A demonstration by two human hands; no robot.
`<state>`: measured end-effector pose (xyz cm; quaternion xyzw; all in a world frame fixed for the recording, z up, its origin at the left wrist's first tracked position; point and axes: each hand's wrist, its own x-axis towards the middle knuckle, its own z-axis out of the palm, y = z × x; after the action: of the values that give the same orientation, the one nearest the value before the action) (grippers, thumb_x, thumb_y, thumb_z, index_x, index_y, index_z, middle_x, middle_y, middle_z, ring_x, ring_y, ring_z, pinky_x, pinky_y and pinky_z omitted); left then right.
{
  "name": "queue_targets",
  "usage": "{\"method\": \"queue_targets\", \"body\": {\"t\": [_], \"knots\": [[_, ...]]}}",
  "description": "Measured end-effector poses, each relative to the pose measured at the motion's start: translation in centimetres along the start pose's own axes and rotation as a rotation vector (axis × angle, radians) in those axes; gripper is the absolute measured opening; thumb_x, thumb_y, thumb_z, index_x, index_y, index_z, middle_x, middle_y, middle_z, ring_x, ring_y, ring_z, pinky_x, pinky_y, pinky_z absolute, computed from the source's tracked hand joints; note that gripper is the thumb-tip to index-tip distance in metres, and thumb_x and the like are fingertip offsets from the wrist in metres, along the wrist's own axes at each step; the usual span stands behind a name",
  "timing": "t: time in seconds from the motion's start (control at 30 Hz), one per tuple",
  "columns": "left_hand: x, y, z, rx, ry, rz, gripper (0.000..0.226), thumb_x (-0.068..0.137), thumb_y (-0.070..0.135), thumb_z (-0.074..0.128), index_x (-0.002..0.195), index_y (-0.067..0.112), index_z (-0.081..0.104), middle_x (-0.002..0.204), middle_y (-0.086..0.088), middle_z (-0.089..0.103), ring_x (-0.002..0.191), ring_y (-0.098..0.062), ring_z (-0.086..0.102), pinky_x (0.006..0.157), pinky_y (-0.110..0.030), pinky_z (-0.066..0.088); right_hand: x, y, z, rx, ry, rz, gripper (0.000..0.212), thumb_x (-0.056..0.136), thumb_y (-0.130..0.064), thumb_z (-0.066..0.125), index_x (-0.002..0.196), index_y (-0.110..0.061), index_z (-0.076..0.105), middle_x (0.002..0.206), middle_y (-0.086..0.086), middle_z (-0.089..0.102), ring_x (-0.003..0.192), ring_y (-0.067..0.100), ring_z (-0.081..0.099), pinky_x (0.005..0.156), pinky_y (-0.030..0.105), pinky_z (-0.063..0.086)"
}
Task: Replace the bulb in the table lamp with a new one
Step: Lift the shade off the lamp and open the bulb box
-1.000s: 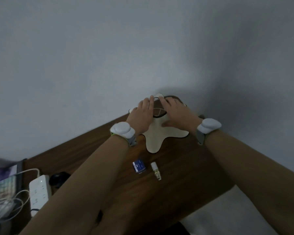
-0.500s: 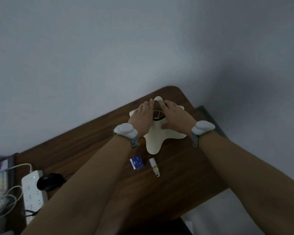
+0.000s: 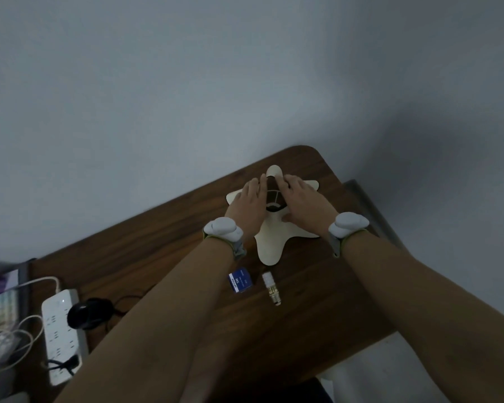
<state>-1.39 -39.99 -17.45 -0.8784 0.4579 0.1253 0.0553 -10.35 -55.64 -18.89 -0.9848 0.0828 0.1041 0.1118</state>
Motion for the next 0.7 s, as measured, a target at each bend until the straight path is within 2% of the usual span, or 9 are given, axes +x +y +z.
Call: {"method": "queue_targets", "body": {"t": [0.1,0.2,0.3,0.37,0.53,0.7], "knots": [[-0.1,-0.1,0.2,0.011,-0.005,-0.012,0.083,0.103,0.014,0.05,0.161,-0.001,-0.007,0.168,-0.021,0.011,0.158,-0.034,0.013,0.126,-0.041,0.028,-0.2,0.1,-0.1,-0.028,-0.013,0.002,0.109,0.089,-0.041,0.077,0.163,-0.011,0.004,0.166,0.02,0.019,0.154,0.037,0.02,0.123,0.05,0.029],[-0.5,0.1,0.1,0.074,0.005,-0.046,0.081,0.106,0.023,0.047,0.162,0.001,-0.008,0.172,-0.017,-0.002,0.16,-0.035,-0.003,0.129,-0.047,0.017,-0.6,0.1,-0.4,-0.059,-0.033,0.002,0.111,0.092,-0.05,0.07,0.164,-0.013,-0.005,0.17,0.02,0.004,0.157,0.037,0.01,0.125,0.053,0.022],[-0.9,-0.2,-0.4,0.111,0.003,-0.046,0.086,0.106,0.028,0.05,0.162,0.002,-0.01,0.172,-0.016,-0.008,0.159,-0.036,-0.008,0.129,-0.049,0.014,-1.0,0.1,-0.9,-0.097,-0.053,0.0,0.109,0.095,-0.06,0.058,0.163,-0.015,-0.014,0.17,0.018,-0.008,0.158,0.036,0.0,0.126,0.056,0.014],[-1.3,-0.6,-0.7,0.099,0.002,-0.057,0.084,0.105,0.026,0.048,0.162,0.003,-0.009,0.172,-0.015,-0.009,0.159,-0.036,-0.009,0.129,-0.049,0.014,-1.4,0.1,-1.3,-0.117,-0.059,-0.008,0.106,0.096,-0.059,0.054,0.162,-0.014,-0.015,0.17,0.018,-0.011,0.158,0.036,-0.003,0.127,0.053,0.01],[-4.0,-1.8,-0.3,0.055,0.027,-0.111,0.079,0.101,0.019,0.041,0.163,0.004,-0.005,0.172,-0.014,-0.006,0.159,-0.036,-0.007,0.129,-0.049,0.014,-2.3,-1.1,-1.9,-0.155,-0.024,-0.067,0.101,0.096,-0.058,0.052,0.163,-0.01,-0.007,0.17,0.019,-0.006,0.158,0.035,-0.003,0.128,0.048,0.008],[-7.8,-2.5,2.1,-0.002,0.024,-0.19,0.082,0.101,0.03,0.046,0.164,0.006,-0.001,0.173,-0.011,-0.001,0.16,-0.033,-0.004,0.129,-0.047,0.015,-2.6,-3.9,-1.8,-0.176,0.051,-0.179,0.096,0.095,-0.054,0.056,0.162,-0.007,0.007,0.17,0.019,0.008,0.158,0.035,0.005,0.128,0.046,0.012]]}}
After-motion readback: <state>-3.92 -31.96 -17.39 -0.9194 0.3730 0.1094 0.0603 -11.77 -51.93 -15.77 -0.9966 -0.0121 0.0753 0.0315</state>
